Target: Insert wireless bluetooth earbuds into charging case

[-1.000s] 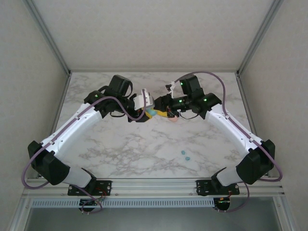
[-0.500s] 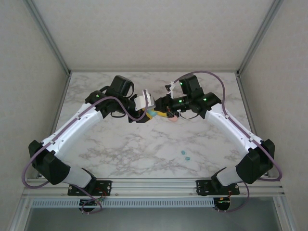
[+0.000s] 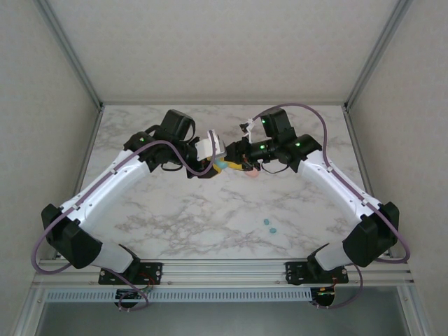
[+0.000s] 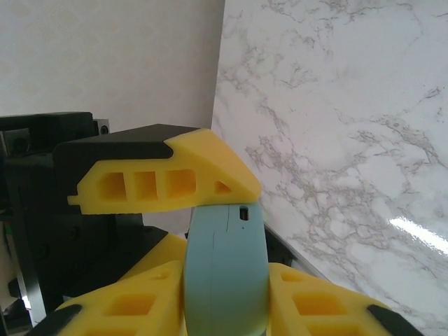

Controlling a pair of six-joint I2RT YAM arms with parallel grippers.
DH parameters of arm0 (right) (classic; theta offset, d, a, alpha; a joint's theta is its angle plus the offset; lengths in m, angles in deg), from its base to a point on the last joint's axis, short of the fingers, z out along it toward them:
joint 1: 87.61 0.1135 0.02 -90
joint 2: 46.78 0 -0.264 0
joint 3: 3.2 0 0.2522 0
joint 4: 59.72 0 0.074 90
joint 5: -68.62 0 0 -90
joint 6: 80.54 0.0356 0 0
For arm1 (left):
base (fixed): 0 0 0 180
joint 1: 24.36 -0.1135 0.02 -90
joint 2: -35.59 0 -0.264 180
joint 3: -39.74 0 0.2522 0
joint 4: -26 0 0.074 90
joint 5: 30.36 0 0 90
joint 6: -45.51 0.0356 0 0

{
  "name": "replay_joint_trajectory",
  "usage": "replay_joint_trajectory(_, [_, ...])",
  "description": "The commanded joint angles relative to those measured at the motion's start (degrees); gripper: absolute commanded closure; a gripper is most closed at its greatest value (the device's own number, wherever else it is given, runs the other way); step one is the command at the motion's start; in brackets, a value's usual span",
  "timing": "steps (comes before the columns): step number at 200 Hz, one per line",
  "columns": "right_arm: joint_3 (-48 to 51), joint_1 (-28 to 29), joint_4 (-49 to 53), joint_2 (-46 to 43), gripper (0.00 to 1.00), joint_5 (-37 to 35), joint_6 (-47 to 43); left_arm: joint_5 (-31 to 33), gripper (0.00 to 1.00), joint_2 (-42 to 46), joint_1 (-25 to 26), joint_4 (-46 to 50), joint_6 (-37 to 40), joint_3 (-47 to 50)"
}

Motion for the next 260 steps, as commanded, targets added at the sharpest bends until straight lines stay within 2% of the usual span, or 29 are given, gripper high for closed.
replay_joint_trajectory(1, [-0.84,0.46,0.86,0.57,0.79,1.14,-0.1,1.19,0.55,-0.29,0.36,-2.52,-1.57,-1.62])
replay_joint_trajectory(21, [1.11,-0.36,-4.88,-0.49,0.81,3.4,2.83,1.58,0.45,1.37,0.06,-5.63,-2.43,0.43])
replay_joint_trajectory(37, [2.9,-1.82,-9.83,-1.22,0.82,6.4,5.76,-0.41,0.4,4.04,-1.58,-9.41,-3.96,3.61])
replay_joint_trajectory(55, [5.68,-4.31,-17.46,-2.35,0.82,10.9,10.41,-7.82,0.38,8.25,-6.09,-17.03,-7.84,9.18])
replay_joint_trajectory(71, [9.38,-6.59,-29.9,-3.39,0.82,15.37,18.81,-15.24,0.37,12.38,-10.92,-28.7,-15.74,15.51])
replay_joint_trajectory(79, [10.66,-7.43,-35.55,-3.6,0.82,17.02,22.98,-16.93,0.36,14.04,-12.52,-34.48,-19.48,18.41])
replay_joint_trajectory(100, [11.58,-8.18,-45.13,-3.31,0.82,18.49,30.41,-18.22,0.35,15.98,-13.27,-44.82,-26.13,22.34])
replay_joint_trajectory(140, [12.97,-8.15,-63.65,-1.0,0.83,18.35,44.89,-21.24,0.35,13.52,-13.01,-56.73,-35.36,23.49])
replay_joint_trajectory(189, [12.55,-7.54,-70.72,1.36,0.82,18.75,51.15,-21.51,0.34,10.02,-11.03,-63.42,-38.66,21.76])
replay_joint_trajectory(260, [13.41,-7.16,-75.93,2.43,0.82,18.21,54.95,-23.49,0.4,7.96,-9.31,-65.07,-39.04,19.52])
